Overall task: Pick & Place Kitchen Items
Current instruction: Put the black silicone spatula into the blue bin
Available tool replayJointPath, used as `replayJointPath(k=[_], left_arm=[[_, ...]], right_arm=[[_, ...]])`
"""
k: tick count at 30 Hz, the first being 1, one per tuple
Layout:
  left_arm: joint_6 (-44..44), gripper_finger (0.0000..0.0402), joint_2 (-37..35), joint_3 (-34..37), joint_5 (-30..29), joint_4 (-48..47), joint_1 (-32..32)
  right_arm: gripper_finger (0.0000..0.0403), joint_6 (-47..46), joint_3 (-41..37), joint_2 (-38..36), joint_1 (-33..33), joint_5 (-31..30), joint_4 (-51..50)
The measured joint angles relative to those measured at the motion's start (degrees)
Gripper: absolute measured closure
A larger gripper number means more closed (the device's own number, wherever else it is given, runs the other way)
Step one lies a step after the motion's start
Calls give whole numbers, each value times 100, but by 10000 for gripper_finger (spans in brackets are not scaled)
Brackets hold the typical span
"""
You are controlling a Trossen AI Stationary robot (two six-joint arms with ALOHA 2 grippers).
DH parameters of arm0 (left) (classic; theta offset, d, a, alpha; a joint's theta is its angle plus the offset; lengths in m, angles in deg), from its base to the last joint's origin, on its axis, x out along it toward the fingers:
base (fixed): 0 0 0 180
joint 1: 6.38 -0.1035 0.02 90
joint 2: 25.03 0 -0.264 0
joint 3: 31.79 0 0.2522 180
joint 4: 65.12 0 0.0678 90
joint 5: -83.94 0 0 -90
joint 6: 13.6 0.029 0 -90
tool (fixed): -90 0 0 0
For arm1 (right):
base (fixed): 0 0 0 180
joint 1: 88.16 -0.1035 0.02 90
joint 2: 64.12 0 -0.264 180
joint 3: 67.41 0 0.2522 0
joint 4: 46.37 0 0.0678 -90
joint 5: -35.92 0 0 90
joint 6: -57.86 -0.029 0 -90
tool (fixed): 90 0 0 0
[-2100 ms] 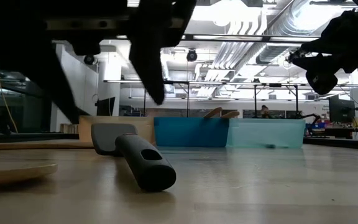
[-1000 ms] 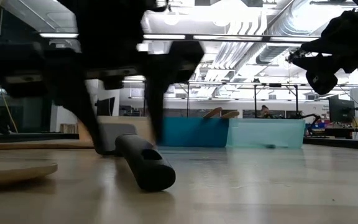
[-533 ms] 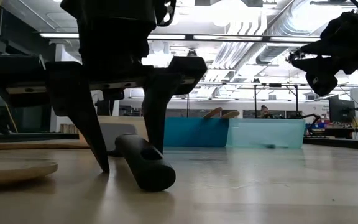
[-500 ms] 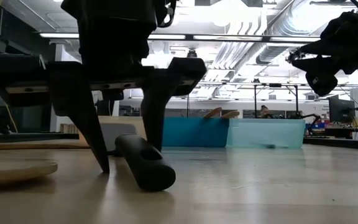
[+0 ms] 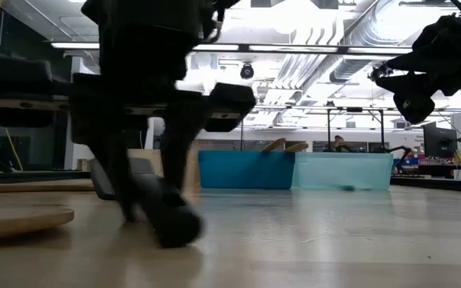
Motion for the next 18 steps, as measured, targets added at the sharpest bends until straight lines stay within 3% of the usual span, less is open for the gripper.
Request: replayJointPath(k=[10, 14, 18], left_arm=[[-331, 297, -1051, 20, 879, -781, 9], [-1176, 297, -1565, 18, 539, -564, 9], [-2006, 297, -2014, 16, -413, -232, 7]], right_arm=[[247, -2, 1, 2, 0, 2, 0], [247, 0, -1, 2, 0, 2, 0], [247, -2, 1, 2, 0, 4, -2]])
